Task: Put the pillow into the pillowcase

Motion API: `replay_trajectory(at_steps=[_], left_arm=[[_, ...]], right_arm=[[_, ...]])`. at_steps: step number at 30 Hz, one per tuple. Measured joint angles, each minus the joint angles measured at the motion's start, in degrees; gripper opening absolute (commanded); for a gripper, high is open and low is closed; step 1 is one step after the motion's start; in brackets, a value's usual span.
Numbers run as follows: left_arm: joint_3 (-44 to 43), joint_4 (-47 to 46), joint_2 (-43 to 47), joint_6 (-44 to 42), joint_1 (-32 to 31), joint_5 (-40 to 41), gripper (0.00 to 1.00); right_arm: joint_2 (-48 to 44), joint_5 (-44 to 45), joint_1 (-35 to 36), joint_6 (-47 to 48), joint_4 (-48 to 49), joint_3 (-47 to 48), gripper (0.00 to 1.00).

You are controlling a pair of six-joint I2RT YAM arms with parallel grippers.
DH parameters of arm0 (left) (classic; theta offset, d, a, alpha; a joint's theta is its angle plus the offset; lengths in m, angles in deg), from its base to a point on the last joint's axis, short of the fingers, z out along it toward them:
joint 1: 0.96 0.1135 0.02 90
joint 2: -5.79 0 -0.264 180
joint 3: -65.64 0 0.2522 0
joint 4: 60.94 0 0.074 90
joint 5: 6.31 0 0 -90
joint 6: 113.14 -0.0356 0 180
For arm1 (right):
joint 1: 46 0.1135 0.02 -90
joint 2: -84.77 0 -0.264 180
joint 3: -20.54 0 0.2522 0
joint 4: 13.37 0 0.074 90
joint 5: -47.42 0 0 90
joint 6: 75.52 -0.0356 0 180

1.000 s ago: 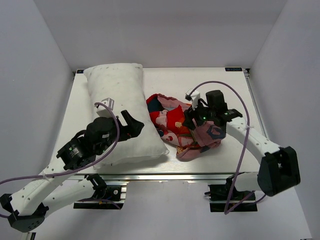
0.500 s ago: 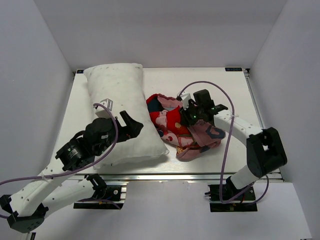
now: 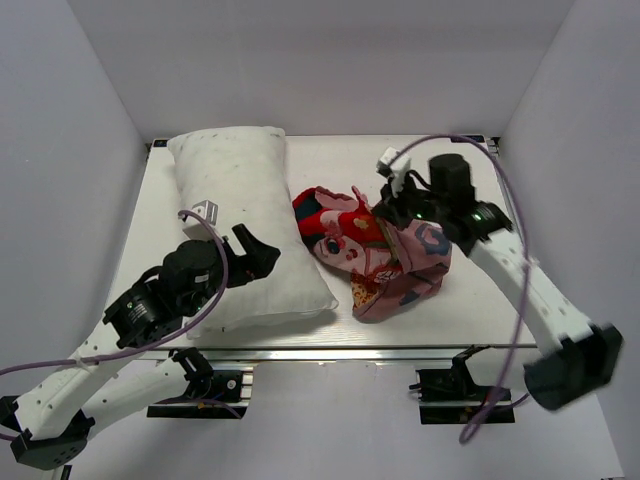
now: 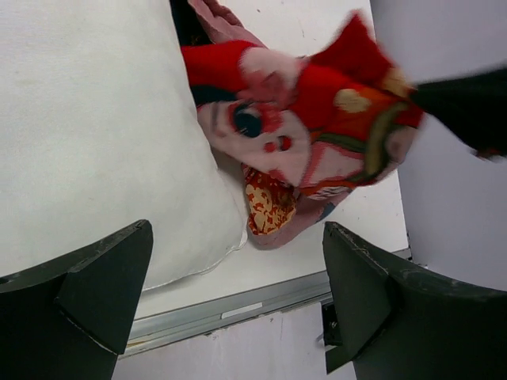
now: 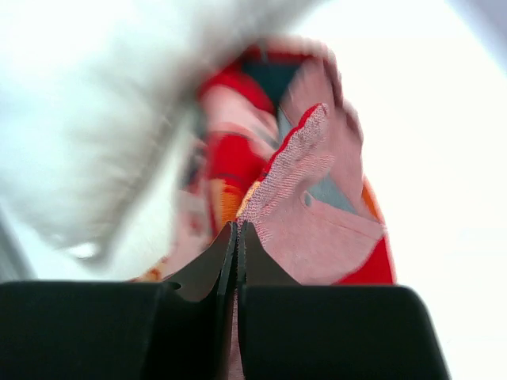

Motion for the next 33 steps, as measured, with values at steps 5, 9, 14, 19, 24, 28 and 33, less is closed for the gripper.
replay_trajectory(at_steps=[5,9,14,19,24,28,33], left_arm=[[-1.2,2.3,0.2,-0.3,0.0,1.4,0.98],[-4.8,4.9,-0.1,-1.4,0.0,2.7,0.98],[-11.2,7.3,-1.3,-3.5,0.0,4.2,0.98],[-15.4,7.6,-3.7,-5.6,0.0,4.8,0.98],[-14.8,7.1,-4.2,-6.0,0.0,4.6,0.98],[-13.1,7.0,-3.1,-5.3,0.0,4.3,0.98],[-12.6,7.2,-1.2,-3.6,0.0,4.3,0.98]], right_arm=[[-19.6,-8.3,0.3,4.4,-4.5,-4.0,0.0],[-34.2,-13.3,0.4,12.9,-16.3,-13.4,0.0],[-39.2,-15.5,0.5,24.7,-31.1,-17.8,0.04],[-32.3,-19.0,1.7,34.6,-36.7,-17.3,0.06],[-26.8,-18.1,14.0,37.3,-35.6,-17.2,0.0],[-25.4,-15.1,28.9,36.0,-32.1,-17.5,0.0],[-22.4,-11.4,39.7,34.4,-30.2,-17.5,0.43]])
